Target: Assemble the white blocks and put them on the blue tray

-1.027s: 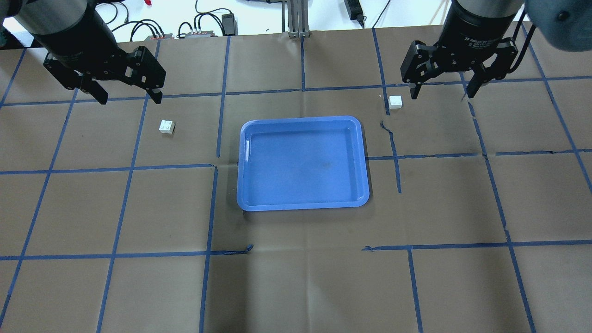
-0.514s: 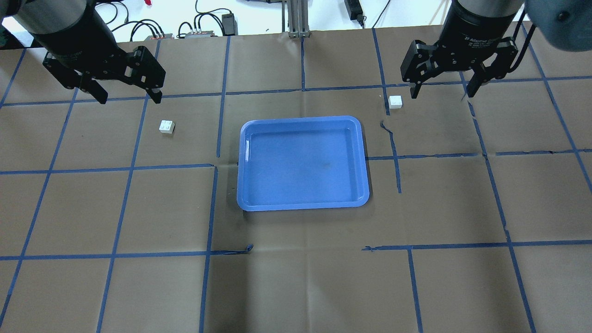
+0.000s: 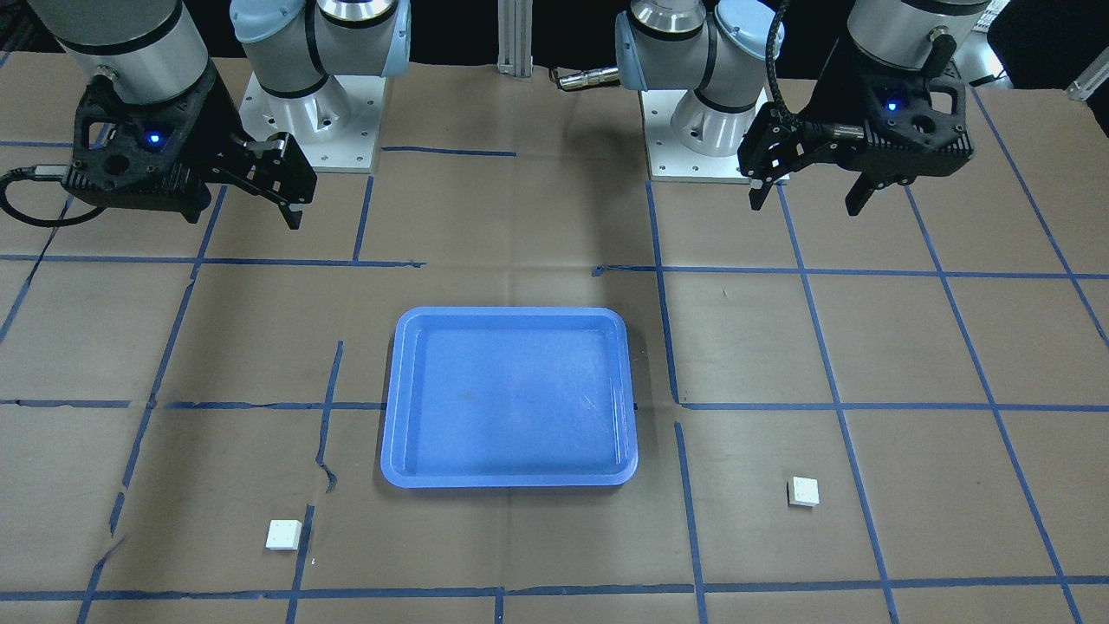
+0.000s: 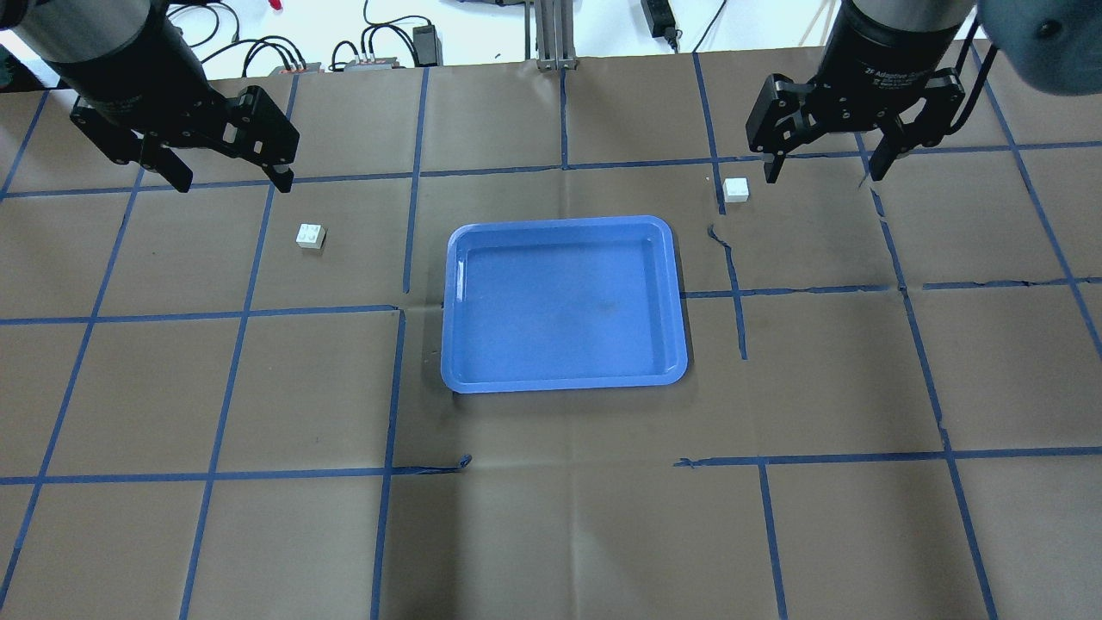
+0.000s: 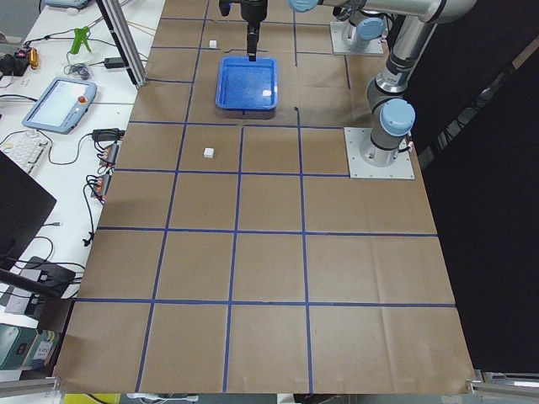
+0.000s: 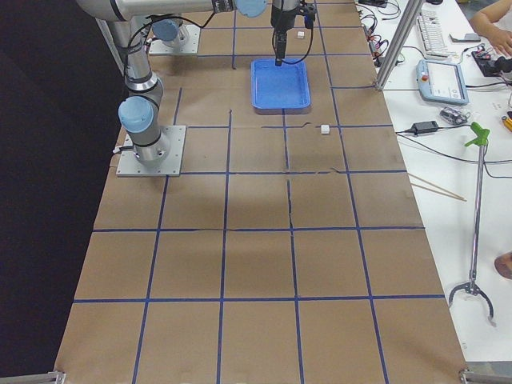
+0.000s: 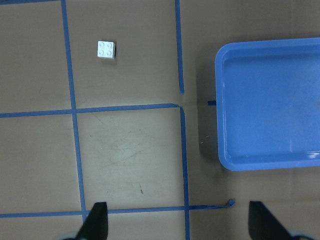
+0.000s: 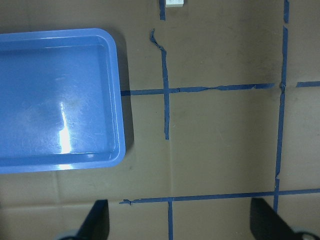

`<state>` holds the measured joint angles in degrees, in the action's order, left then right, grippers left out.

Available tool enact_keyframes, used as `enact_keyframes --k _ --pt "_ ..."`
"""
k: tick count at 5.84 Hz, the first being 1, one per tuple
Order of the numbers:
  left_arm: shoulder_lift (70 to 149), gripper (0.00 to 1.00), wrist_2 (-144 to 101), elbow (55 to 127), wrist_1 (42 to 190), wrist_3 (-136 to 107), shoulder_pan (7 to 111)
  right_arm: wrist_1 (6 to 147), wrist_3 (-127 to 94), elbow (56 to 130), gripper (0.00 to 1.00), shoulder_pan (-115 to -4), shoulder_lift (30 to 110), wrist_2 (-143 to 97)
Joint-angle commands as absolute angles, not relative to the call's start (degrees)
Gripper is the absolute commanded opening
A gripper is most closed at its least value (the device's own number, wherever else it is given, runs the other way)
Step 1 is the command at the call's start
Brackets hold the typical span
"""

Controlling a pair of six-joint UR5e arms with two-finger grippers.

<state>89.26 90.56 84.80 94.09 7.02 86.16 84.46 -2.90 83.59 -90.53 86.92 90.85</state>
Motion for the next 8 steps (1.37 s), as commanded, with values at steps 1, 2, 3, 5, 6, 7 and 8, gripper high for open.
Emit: enact_keyframes --k 1,2,3,5,6,7,8 --pt "91.8 0.99 90.4 85.7 93.4 6.7 85.3 84.5 -2.7 83.5 1.0 -90.5 86.8 90.9" --pt "96.5 0.99 90.6 83.8 93.3 6.9 82.6 84.5 -2.5 83.4 1.0 -90.5 86.7 91.0" --pt "99.5 0.99 90.5 83.4 89.9 7.9 82.1 85.0 -1.1 83.1 1.0 -90.6 86.5 91.1" --pt "110.3 0.99 90.5 84.0 79.2 12.0 78.6 86.4 10.8 82.9 1.0 -90.0 85.5 91.1" --pt "114.9 0.98 90.5 85.7 72.8 15.9 77.0 86.9 18.3 82.9 1.0 -89.9 85.5 91.4" --pt "117.6 0.98 90.5 87.3 67.5 18.5 75.6 87.2 23.7 83.0 1.0 -89.9 85.4 91.4" --pt "119.9 0.98 90.4 88.9 63.1 19.8 75.4 87.1 33.7 82.9 1.0 -89.8 85.5 91.8"
